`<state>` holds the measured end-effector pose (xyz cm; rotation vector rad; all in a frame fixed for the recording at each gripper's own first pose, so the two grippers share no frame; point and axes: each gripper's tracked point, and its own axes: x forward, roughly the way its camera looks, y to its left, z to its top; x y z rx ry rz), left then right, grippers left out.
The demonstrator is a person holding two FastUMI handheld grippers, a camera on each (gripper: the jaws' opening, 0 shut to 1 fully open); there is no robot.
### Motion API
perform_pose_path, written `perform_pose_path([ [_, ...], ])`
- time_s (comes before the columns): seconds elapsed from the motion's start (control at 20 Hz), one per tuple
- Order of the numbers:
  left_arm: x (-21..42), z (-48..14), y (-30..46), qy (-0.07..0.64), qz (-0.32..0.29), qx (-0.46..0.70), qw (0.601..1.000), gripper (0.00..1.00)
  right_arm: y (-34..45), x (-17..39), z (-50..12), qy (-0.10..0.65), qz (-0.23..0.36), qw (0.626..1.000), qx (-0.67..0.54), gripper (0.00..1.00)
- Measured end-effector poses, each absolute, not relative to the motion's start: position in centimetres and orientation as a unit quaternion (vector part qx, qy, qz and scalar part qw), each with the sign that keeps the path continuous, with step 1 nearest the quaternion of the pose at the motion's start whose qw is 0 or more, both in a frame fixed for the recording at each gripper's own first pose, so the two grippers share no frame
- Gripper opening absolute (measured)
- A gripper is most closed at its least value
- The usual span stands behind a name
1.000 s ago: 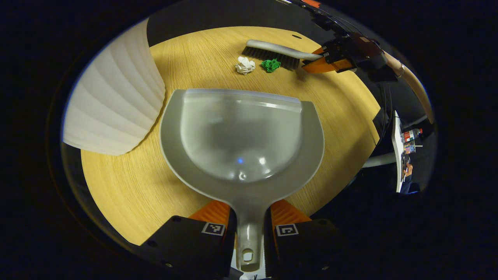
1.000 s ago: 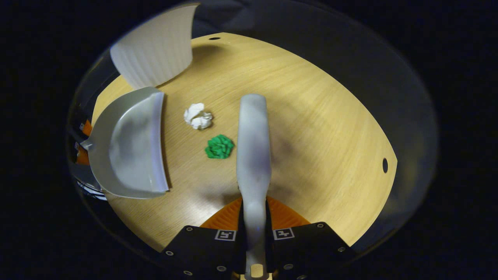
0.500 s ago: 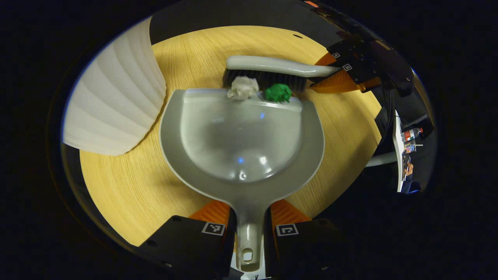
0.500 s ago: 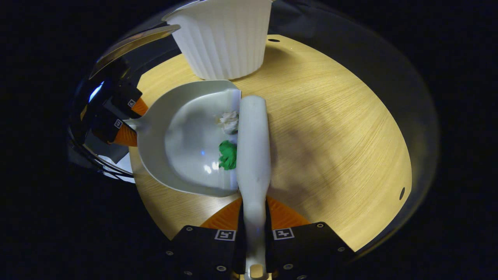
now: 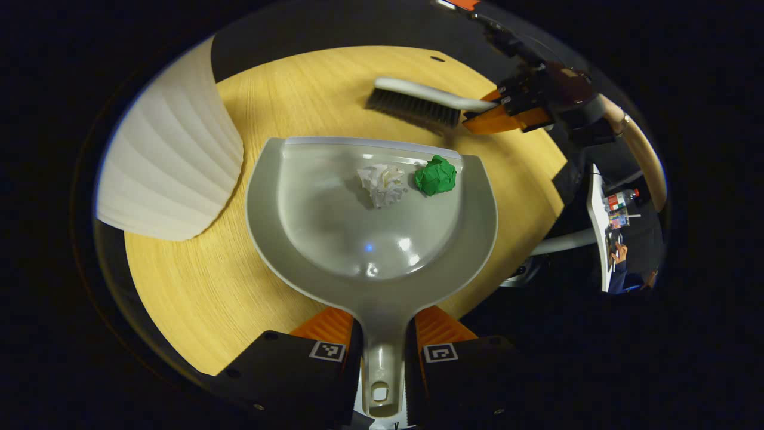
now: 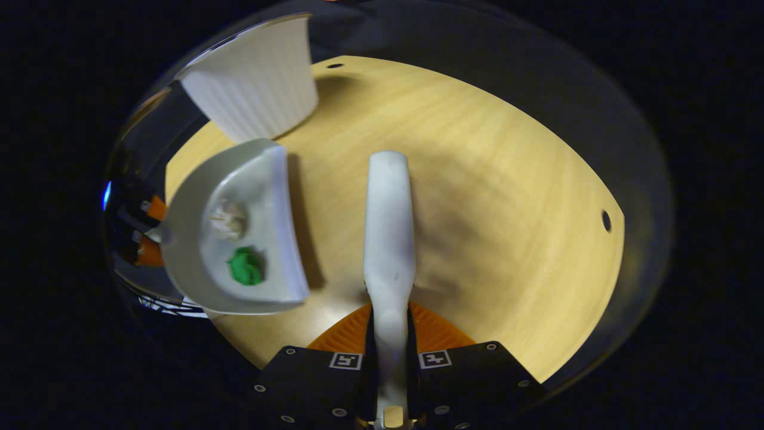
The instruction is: Pick up the small broom and dustpan from the desktop, sweep the trash into the dustpan with the broom, and then empty the trash into the garbage bin.
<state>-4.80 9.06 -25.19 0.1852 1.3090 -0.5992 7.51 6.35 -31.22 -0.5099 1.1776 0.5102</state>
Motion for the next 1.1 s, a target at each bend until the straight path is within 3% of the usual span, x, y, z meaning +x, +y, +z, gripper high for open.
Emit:
perform_pose_path([
  [0.2,-5.0,-17.6,7.1,0.573,-0.299,0.094,0.757,0.33,2.4,7.3,-31.6,0.571,0.15,0.786,-0.183,0.19],
  [0.55,-1.4,-5.8,5.8,0.539,-0.318,0.097,0.774,0.33,4.8,12.3,-31.1,0.576,0.132,0.796,-0.131,0.19],
  [0.85,3.0,2.1,9.7,0.52,-0.285,0.085,0.801,0.33,9.3,22.0,-29.9,0.577,0.142,0.795,-0.122,0.19],
  [0.9,3.8,2.7,11.1,0.523,-0.27,0.084,0.804,0.33,8.9,15.7,-31.7,0.575,0.143,0.797,-0.12,0.19],
  [1.0,5.8,3.5,14.3,0.534,-0.22,0.073,0.813,0.33,10.2,21.5,-30.4,0.575,0.147,0.796,-0.117,0.19],
  [1.1,7.7,3.5,18.8,0.535,-0.175,0.097,0.821,0.33,10.0,21.6,-30.2,0.577,0.148,0.795,-0.115,0.2],
])
